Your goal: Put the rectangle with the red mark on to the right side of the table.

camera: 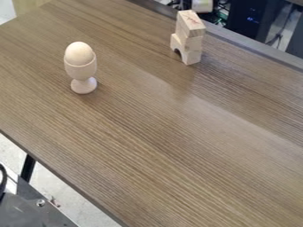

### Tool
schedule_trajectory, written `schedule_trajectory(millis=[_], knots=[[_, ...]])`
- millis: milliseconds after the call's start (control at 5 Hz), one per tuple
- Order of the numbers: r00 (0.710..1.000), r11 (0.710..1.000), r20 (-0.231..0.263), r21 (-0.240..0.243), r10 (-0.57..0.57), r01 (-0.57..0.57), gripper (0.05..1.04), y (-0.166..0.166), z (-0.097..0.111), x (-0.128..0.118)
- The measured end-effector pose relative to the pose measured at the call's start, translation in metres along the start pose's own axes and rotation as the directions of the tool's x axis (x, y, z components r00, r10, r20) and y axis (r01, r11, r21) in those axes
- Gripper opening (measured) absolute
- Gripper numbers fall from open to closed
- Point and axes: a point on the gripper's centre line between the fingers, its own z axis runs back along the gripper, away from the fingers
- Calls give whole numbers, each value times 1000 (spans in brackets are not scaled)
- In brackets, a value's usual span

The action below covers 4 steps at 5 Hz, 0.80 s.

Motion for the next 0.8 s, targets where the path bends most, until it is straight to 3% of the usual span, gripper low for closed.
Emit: schedule_trajectory(millis=[400,600,800], knots=[[973,969,-18,98,-228,229,568,-36,-24,-52],[942,933,-8,133,-336,334,568,-53,-32,-65],[920,905,-25,173,-390,388,568,-52,-57,-62]])
